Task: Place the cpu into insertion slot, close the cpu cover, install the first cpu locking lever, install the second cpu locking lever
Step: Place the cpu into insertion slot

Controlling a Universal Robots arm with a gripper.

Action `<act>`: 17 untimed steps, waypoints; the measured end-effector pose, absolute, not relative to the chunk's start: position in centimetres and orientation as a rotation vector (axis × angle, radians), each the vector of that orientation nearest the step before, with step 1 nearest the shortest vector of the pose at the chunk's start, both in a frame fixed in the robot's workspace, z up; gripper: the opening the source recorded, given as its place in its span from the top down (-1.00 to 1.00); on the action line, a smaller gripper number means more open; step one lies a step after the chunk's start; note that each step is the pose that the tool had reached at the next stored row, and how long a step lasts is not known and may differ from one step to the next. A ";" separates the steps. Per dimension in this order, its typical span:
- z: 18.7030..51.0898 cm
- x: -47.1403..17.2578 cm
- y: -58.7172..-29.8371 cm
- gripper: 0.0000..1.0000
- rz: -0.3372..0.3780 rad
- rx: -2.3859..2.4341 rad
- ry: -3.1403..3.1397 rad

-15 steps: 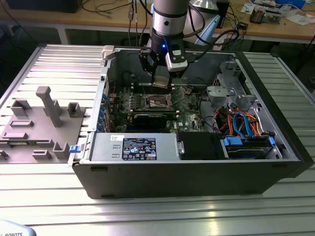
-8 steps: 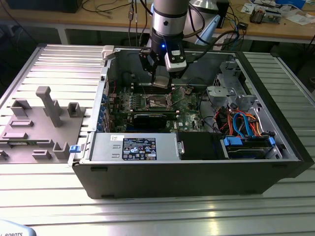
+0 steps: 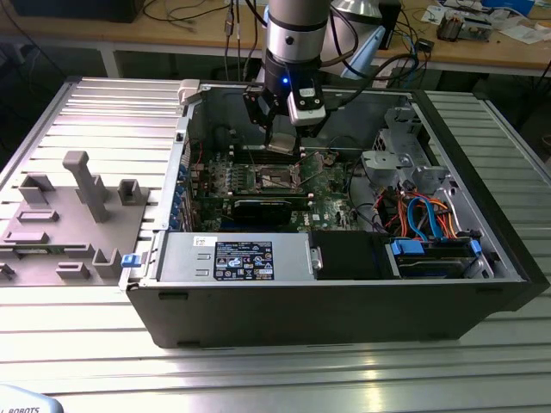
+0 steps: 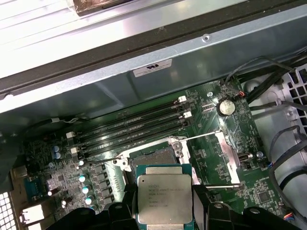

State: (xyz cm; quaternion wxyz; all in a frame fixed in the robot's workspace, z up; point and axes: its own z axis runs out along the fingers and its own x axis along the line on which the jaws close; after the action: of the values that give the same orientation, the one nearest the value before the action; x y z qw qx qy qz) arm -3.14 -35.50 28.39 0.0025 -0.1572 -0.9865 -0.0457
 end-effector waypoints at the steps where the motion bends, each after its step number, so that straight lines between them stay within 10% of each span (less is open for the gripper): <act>1: 28.4 -3.1 -35.5 -0.09 -0.143 -0.494 -3.094; 17: 28.4 -3.1 -35.5 -0.09 -0.143 -0.533 -3.089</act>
State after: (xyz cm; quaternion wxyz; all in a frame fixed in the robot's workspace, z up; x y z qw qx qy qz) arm -3.14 -35.50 28.35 0.0019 -0.1700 -0.9844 -0.0457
